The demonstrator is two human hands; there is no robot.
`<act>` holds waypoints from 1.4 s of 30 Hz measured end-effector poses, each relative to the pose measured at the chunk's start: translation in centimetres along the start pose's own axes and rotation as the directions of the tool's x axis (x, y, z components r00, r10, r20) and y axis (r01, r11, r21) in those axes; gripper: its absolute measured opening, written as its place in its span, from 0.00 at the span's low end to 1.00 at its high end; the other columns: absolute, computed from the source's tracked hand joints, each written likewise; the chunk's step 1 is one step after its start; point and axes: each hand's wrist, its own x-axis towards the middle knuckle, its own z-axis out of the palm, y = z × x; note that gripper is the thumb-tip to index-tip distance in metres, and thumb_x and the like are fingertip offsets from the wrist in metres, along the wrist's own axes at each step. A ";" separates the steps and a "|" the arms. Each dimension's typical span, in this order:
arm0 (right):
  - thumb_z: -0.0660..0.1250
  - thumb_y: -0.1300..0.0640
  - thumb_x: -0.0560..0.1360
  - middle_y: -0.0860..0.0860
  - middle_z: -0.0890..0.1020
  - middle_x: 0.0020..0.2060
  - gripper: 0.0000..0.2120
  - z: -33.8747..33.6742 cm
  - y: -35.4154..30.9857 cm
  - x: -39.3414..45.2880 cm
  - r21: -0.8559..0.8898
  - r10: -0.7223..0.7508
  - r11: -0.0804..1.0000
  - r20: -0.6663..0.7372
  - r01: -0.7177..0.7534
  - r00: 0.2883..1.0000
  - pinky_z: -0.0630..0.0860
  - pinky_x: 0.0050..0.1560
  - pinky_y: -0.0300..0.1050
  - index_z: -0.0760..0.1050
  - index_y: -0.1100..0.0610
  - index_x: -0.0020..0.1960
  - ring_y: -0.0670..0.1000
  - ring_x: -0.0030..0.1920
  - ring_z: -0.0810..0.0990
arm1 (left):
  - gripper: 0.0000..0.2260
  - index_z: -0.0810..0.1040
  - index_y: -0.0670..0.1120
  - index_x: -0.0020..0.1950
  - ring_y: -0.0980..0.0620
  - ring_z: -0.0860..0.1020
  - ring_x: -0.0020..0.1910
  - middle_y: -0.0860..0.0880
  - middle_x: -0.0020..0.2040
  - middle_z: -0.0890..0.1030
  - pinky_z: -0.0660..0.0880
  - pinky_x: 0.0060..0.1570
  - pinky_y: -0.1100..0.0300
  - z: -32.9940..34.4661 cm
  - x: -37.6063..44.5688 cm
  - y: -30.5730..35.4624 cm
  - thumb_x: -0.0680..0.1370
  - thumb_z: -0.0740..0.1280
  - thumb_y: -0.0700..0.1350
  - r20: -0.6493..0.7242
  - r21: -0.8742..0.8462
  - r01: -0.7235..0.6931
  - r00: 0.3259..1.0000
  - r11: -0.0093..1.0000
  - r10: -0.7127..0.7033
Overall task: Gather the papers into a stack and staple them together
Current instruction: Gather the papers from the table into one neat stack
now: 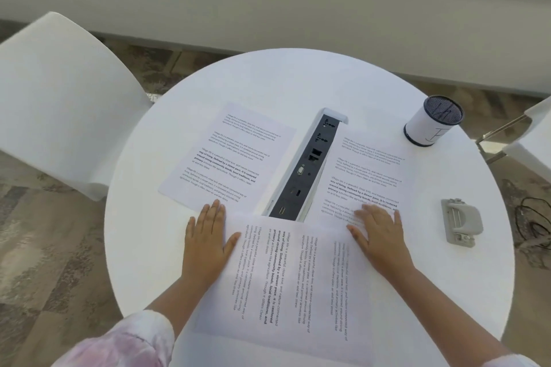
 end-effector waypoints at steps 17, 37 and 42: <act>0.61 0.43 0.75 0.44 0.73 0.53 0.10 -1.8 -7.2 2.4 0.036 -0.101 0.995 0.213 0.096 0.972 0.59 0.60 0.46 0.74 0.48 0.49 0.47 0.57 0.68 | 0.29 0.71 0.43 0.63 0.49 0.67 0.62 0.45 0.64 0.75 0.69 0.56 0.46 -1.3 0.4 1.0 0.79 0.43 0.61 -0.122 -0.066 0.058 0.990 0.996 -0.066; 0.63 0.52 0.77 0.58 0.82 0.50 0.08 -4.2 -0.5 3.5 0.833 0.455 0.397 0.185 -0.385 0.871 0.76 0.56 0.54 0.76 0.54 0.52 0.59 0.51 0.81 | 0.29 0.64 0.38 0.66 0.39 0.66 0.65 0.38 0.65 0.67 0.66 0.60 0.43 -6.5 12.5 -1.3 0.74 0.67 0.55 0.069 -0.181 0.530 0.847 0.829 -0.527; 0.63 0.50 0.76 0.57 0.83 0.50 0.11 -3.4 -0.5 3.2 0.860 0.489 0.297 0.236 -0.415 0.840 0.76 0.57 0.59 0.77 0.55 0.54 0.59 0.51 0.81 | 0.31 0.65 0.41 0.64 0.40 0.66 0.63 0.39 0.63 0.67 0.65 0.60 0.46 -6.2 12.4 -1.4 0.70 0.70 0.58 0.100 -0.091 0.583 0.812 0.807 -0.575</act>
